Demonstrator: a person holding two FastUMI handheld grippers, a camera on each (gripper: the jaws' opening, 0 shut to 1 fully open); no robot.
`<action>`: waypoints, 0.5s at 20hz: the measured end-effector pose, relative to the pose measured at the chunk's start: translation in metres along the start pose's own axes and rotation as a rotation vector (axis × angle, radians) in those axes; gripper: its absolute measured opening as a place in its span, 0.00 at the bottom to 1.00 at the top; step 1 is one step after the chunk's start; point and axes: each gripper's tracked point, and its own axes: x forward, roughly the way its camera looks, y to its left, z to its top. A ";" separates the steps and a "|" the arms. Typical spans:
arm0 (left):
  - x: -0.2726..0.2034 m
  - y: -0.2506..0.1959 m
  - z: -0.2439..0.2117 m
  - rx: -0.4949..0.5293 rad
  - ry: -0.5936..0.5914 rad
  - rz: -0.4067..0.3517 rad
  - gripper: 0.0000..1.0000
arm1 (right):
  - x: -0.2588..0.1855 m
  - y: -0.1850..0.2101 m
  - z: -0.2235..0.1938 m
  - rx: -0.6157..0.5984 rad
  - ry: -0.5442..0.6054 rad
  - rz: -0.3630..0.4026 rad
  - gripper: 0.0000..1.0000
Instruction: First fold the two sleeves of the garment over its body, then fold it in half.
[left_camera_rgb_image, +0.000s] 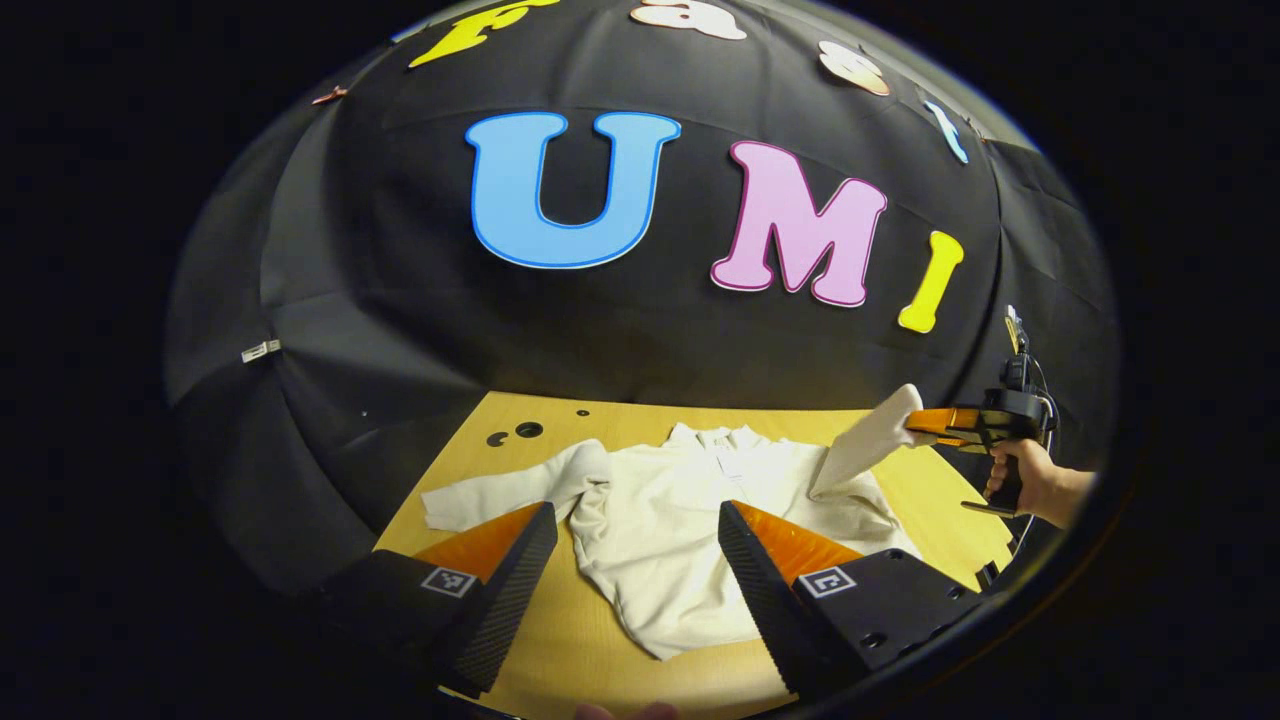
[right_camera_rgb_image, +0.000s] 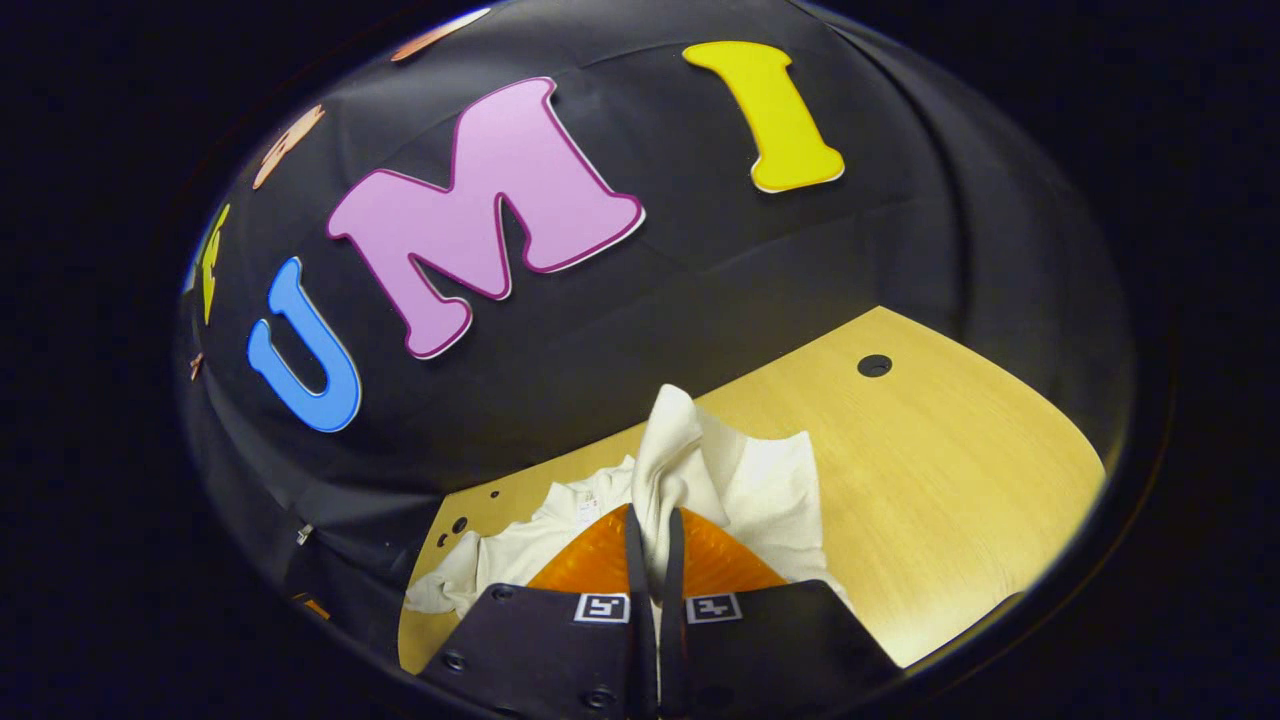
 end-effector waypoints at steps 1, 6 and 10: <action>0.000 0.004 -0.001 0.001 -0.001 0.000 1.00 | 0.002 0.013 -0.004 -0.026 0.002 0.015 0.06; -0.001 0.023 -0.012 0.001 0.016 0.020 1.00 | 0.020 0.072 -0.035 -0.058 0.024 0.111 0.06; -0.006 0.036 -0.017 -0.003 0.021 0.044 1.00 | 0.037 0.098 -0.068 -0.027 0.064 0.148 0.06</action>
